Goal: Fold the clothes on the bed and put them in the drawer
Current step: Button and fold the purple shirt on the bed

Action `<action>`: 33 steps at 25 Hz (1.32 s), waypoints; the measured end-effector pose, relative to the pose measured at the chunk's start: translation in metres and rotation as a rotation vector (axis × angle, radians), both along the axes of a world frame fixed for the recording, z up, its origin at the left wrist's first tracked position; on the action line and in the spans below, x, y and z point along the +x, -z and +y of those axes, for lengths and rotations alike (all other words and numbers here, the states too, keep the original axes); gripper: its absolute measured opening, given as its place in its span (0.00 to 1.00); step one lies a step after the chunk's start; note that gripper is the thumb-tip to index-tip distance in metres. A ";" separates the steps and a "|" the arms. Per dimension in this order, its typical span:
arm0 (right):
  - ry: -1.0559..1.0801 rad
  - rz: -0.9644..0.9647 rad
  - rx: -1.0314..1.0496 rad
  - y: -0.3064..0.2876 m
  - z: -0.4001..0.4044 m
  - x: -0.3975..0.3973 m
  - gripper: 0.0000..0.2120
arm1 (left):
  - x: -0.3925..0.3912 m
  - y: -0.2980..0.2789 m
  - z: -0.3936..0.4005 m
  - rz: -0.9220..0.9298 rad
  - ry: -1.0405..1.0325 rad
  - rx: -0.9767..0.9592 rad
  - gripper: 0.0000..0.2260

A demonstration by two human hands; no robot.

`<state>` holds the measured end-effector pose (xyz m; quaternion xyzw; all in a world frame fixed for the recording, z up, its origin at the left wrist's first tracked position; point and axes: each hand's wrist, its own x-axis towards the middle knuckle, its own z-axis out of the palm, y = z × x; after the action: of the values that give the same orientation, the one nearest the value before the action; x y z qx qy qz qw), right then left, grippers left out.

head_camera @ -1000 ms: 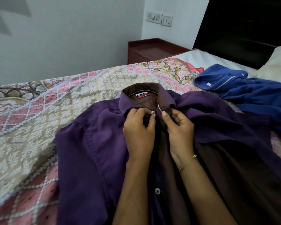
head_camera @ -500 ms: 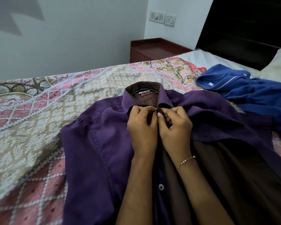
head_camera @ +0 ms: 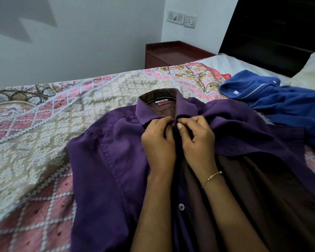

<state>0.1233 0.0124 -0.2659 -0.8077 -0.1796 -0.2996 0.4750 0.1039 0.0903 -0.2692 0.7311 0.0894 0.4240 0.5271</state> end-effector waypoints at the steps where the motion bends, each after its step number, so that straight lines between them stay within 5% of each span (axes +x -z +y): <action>1: 0.014 -0.014 -0.008 0.001 -0.001 0.001 0.09 | -0.001 -0.002 0.000 0.016 0.047 -0.097 0.10; 4: 0.037 -0.032 -0.006 0.004 -0.002 0.001 0.08 | -0.002 -0.006 -0.002 0.075 0.186 -0.388 0.07; 8: 0.029 -0.046 0.006 0.006 -0.001 -0.001 0.07 | -0.004 -0.006 -0.003 0.089 0.173 -0.395 0.03; 11: 0.005 0.023 0.096 0.007 0.003 -0.002 0.05 | -0.003 -0.003 -0.001 0.092 0.141 -0.415 0.09; 20: -0.102 0.325 0.375 0.007 0.006 -0.003 0.09 | -0.003 -0.005 0.003 0.124 0.324 -0.760 0.08; 23: -0.099 0.268 0.324 0.005 0.007 -0.007 0.06 | -0.004 -0.006 0.005 0.084 0.395 -0.847 0.13; 26: -0.062 0.221 0.302 0.003 0.003 -0.007 0.03 | -0.003 -0.002 0.004 0.041 0.474 -0.747 0.15; 29: -0.068 0.293 0.371 -0.002 -0.001 -0.003 0.09 | -0.001 0.001 0.001 0.046 0.491 -0.512 0.13; 33: -0.123 0.412 0.517 -0.012 -0.003 -0.004 0.11 | 0.002 0.003 0.003 -0.019 0.265 -0.294 0.11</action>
<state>0.1190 0.0089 -0.2535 -0.6916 -0.0462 -0.1365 0.7078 0.1059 0.0928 -0.2725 0.6477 0.0486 0.3401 0.6800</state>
